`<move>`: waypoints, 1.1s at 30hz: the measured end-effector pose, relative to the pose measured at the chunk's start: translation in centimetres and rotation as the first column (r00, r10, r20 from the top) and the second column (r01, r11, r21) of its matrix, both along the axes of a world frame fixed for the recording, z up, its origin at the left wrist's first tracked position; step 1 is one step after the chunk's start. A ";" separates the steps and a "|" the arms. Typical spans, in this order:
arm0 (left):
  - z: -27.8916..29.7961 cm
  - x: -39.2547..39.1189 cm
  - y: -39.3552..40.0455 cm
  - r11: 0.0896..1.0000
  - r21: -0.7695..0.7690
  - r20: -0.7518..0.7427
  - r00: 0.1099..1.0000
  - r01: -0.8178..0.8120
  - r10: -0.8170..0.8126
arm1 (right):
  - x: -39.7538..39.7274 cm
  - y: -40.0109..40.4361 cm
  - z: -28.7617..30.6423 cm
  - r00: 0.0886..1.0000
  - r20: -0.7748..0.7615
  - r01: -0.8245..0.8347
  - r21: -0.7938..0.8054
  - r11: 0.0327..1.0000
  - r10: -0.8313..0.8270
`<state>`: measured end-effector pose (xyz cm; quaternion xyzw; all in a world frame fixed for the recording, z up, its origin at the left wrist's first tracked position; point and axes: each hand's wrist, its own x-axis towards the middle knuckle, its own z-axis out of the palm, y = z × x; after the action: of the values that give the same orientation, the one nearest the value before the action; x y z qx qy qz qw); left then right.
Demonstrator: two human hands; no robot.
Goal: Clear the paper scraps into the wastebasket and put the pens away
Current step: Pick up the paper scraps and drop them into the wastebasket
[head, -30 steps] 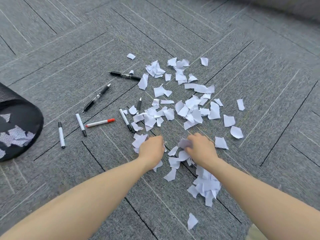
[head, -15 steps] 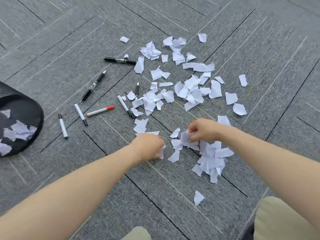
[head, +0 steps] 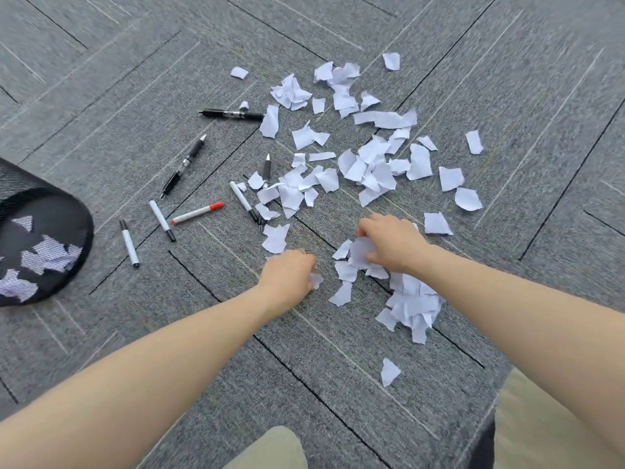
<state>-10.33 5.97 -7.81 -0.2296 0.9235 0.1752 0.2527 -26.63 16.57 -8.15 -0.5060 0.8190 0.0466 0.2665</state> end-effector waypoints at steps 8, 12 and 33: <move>0.2 -0.8 -3.0 0.965 -0.236 -0.083 0.992 -0.115 0.098 | 0.5 0.1 0.0 0.999 0.002 0.047 -0.007 0.999 -0.047; -0.1 -0.8 -1.9 0.975 -0.148 -0.068 0.985 -0.165 0.156 | 0.2 0.0 0.0 0.990 -0.021 0.139 0.043 0.989 -0.139; -0.8 0.0 -4.9 0.915 -0.037 -0.108 0.912 -0.401 0.395 | -1.7 -0.9 1.5 0.673 0.618 0.512 0.008 0.859 -0.407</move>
<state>-10.29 1.12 -8.59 -0.4112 0.8733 0.2073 0.1591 -28.32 15.64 -6.65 -0.2912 0.7931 -0.2528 0.4715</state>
